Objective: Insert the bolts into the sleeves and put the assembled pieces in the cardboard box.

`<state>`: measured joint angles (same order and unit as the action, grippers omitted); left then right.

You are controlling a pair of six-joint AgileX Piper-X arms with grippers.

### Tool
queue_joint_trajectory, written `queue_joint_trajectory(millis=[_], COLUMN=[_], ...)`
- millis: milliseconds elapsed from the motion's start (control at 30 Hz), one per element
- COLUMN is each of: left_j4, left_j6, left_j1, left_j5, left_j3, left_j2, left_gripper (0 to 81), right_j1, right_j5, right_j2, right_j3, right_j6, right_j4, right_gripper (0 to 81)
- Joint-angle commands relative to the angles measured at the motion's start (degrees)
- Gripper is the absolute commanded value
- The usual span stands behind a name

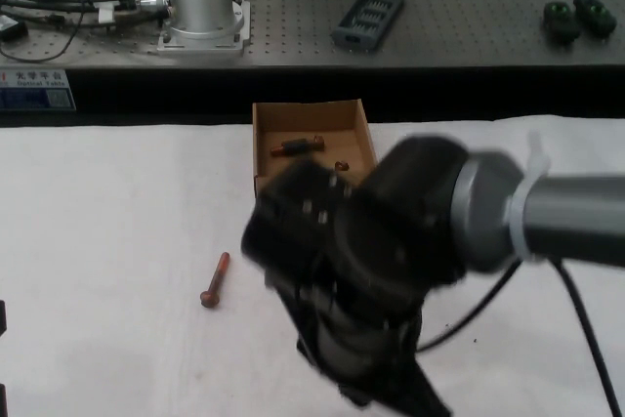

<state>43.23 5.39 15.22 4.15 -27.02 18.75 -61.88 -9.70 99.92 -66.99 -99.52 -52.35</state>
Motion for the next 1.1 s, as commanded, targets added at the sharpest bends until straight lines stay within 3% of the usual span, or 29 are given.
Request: queue_joint_trajectory(millis=[0,100,567,1067], left_j4=[0.44,0.44,0.44,0.44], left_j6=[0.6,0.6,-1.06,-1.05], left_j1=[0.14,0.14,0.14,0.14], left_j5=[0.88,1.73,1.73,2.25], left_j3=[-0.26,-0.26,-0.26,-0.26], left_j2=[-0.35,-0.35,-0.35,-0.35], left_gripper=[25.4,25.4,25.4,25.4], right_j1=[-2.24,-2.3,5.16,3.94], right_j5=[0.99,1.44,-0.04,-0.05], right_j2=[0.2,0.2,0.61,0.61], right_j3=[2.77,4.32,4.93,4.93], right_j6=[-9.94,-14.11,-14.2,-14.77], right_j4=[0.11,2.62,4.24,0.53], right_gripper=[21.1,21.1,21.1,21.1])
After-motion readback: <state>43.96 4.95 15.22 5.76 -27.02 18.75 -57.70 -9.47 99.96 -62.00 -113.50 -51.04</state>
